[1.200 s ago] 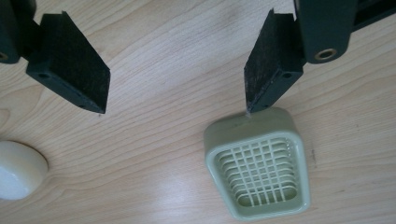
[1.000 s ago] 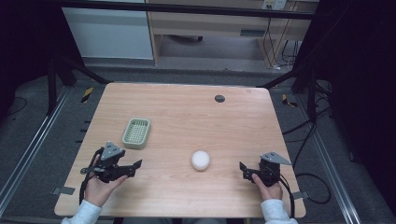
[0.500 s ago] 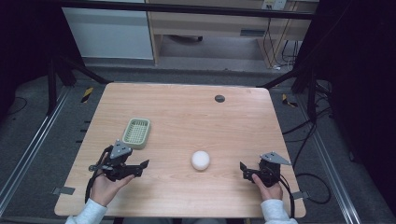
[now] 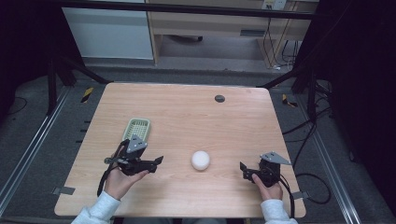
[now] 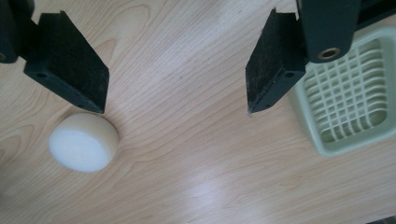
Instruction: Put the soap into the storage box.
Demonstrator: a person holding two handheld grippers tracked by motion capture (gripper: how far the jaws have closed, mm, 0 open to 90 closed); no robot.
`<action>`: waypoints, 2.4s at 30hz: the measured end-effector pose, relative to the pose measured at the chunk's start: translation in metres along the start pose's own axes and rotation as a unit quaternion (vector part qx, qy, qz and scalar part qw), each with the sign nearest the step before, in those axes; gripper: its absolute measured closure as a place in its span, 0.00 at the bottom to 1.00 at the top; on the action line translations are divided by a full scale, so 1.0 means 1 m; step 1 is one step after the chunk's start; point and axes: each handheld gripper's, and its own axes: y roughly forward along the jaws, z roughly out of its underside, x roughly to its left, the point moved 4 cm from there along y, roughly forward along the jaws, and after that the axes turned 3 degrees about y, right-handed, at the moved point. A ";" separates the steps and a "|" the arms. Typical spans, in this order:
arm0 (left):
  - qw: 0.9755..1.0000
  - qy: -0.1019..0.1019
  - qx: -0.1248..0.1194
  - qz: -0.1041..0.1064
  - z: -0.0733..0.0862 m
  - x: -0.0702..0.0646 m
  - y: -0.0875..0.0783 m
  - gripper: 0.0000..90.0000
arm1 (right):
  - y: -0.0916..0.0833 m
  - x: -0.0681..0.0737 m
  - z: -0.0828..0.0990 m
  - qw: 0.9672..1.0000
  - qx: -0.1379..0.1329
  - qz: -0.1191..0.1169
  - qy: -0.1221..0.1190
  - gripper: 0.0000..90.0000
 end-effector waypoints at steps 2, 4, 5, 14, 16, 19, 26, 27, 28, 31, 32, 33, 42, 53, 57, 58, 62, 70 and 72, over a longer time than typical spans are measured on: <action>1.000 0.003 0.002 0.002 -0.002 -0.002 0.002 0.24 | 0.000 0.000 0.000 1.000 0.000 0.000 0.000 0.04; 1.000 0.005 0.002 0.005 -0.004 -0.005 0.004 0.24 | 0.000 0.000 0.000 1.000 0.001 -0.001 0.000 0.04; 1.000 0.003 0.001 0.007 -0.006 -0.007 0.006 0.24 | 0.000 0.000 0.000 1.000 0.001 0.000 0.000 0.04; 1.000 0.011 0.009 0.019 -0.014 -0.019 0.017 0.23 | 0.000 0.000 0.000 1.000 0.002 -0.002 0.001 0.04; 1.000 0.012 0.008 0.020 -0.015 -0.020 0.018 0.23 | 0.000 0.000 0.000 1.000 0.002 -0.002 0.002 0.04; 1.000 0.017 0.010 0.020 -0.018 -0.022 0.021 0.23 | 0.000 0.000 0.000 1.000 0.002 -0.002 0.002 0.04; 0.999 0.019 0.012 0.028 -0.022 -0.028 0.029 0.23 | 0.000 0.000 0.000 1.000 0.004 -0.003 0.004 0.04; 0.999 0.019 0.013 0.031 -0.023 -0.030 0.032 0.23 | 0.001 0.000 0.000 1.000 0.004 -0.003 0.004 0.04; 0.999 0.019 0.013 0.032 -0.023 -0.031 0.033 0.23 | 0.001 0.000 0.000 1.000 0.004 -0.002 0.004 0.04; 0.999 0.022 0.016 0.035 -0.025 -0.034 0.037 0.23 | 0.001 0.000 0.000 1.000 0.005 -0.003 0.005 0.04; 0.999 0.023 0.016 0.035 -0.025 -0.035 0.038 0.23 | 0.001 0.001 0.000 1.000 0.005 -0.005 0.005 0.04; 0.999 0.026 0.020 0.036 -0.027 -0.036 0.041 0.23 | 0.001 0.001 0.000 1.000 0.005 -0.004 0.005 0.04; 0.998 0.032 0.024 0.041 -0.035 -0.042 0.048 0.23 | 0.001 0.000 0.000 1.000 0.003 -0.001 0.000 0.04; 0.998 0.039 0.026 0.051 -0.042 -0.053 0.058 0.23 | 0.001 0.000 0.000 1.000 0.003 -0.002 0.000 0.04; 0.997 0.046 0.030 0.055 -0.045 -0.057 0.062 0.23 | 0.001 0.000 0.000 1.000 0.003 -0.001 0.000 0.04; 0.997 0.046 0.030 0.055 -0.045 -0.057 0.062 0.23 | 0.001 0.000 0.000 1.000 0.003 -0.001 0.000 0.04; 0.997 0.049 0.033 0.057 -0.046 -0.061 0.066 0.23 | 0.001 0.000 0.000 1.000 0.003 -0.001 0.000 0.04; 0.996 0.052 0.035 0.061 -0.049 -0.067 0.073 0.23 | 0.000 0.001 0.000 1.000 0.004 -0.005 0.006 0.04; 0.996 0.052 0.038 0.061 -0.049 -0.068 0.076 0.23 | 0.000 0.001 0.000 1.000 0.004 -0.005 0.007 0.04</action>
